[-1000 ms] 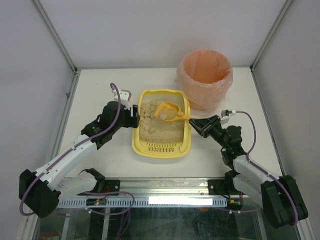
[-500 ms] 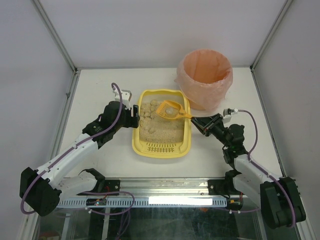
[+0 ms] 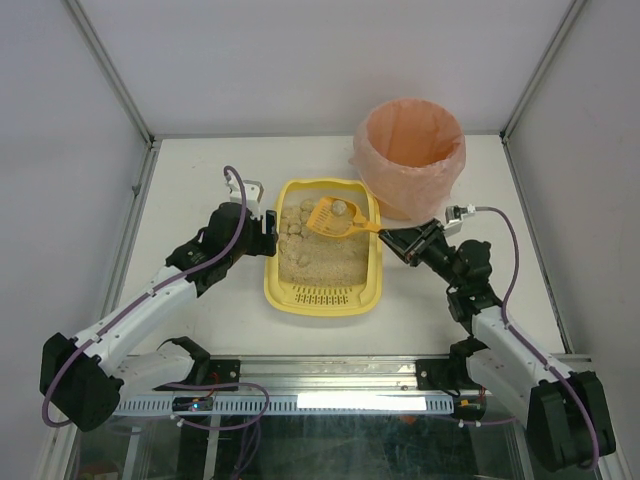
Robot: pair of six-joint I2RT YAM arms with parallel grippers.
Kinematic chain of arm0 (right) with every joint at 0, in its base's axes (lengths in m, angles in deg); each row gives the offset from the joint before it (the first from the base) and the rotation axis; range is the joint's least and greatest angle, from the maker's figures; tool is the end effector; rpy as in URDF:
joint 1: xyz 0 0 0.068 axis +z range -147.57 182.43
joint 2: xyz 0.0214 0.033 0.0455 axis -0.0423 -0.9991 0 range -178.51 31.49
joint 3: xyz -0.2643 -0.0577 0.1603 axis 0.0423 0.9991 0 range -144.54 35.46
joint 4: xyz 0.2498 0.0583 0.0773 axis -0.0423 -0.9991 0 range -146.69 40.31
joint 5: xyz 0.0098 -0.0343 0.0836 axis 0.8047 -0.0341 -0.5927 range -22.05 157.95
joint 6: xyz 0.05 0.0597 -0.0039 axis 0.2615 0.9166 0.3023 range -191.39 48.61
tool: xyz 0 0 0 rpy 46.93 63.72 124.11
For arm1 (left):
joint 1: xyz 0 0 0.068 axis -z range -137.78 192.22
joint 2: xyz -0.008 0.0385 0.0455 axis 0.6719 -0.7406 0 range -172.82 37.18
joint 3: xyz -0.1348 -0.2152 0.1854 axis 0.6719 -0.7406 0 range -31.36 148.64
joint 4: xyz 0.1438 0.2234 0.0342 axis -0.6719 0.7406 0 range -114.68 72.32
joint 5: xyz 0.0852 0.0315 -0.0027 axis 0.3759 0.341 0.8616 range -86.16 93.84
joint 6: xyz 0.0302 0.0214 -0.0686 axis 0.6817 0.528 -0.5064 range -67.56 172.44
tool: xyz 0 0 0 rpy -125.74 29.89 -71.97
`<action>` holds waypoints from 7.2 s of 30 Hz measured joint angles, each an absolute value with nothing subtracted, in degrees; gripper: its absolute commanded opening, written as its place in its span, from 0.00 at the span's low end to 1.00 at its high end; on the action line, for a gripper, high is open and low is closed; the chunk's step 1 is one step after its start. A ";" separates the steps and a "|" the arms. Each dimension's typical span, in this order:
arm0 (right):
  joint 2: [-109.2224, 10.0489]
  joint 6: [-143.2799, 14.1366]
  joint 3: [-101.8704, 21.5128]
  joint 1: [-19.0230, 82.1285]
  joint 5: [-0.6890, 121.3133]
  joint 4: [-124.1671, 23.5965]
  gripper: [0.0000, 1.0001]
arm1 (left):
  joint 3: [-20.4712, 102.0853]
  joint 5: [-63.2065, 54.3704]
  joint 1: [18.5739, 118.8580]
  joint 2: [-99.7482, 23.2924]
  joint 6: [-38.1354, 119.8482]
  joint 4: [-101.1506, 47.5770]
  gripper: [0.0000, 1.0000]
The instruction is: Clean the litter box
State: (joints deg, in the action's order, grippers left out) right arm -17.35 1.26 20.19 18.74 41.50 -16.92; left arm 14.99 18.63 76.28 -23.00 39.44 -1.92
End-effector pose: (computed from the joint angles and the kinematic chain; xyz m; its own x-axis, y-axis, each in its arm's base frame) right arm 0.1785 0.0832 0.2533 -0.6521 0.6995 -0.2922 -0.1896 0.2227 0.9563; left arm 0.2062 -0.1188 0.2953 -0.5648 0.1194 -0.8166 0.2512 0.9674 -0.0323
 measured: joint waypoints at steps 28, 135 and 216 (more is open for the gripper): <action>-19.18 -31.64 -20.62 14.68 66.87 -49.72 0.00 | 15.01 20.07 76.28 -24.32 40.08 -1.53 0.68; -29.39 -46.28 -19.59 42.87 55.13 -55.86 0.58 | 11.42 8.29 96.28 -27.55 70.57 -38.35 0.00; -26.90 -45.32 -16.05 43.86 76.75 -62.20 0.00 | 15.29 13.56 80.63 -19.88 38.24 -4.96 0.80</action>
State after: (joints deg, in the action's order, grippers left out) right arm -26.90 -45.32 -16.05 43.86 76.75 -62.20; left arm 15.29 13.56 80.63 -19.88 38.24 -4.96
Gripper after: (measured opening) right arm 0.224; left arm 0.856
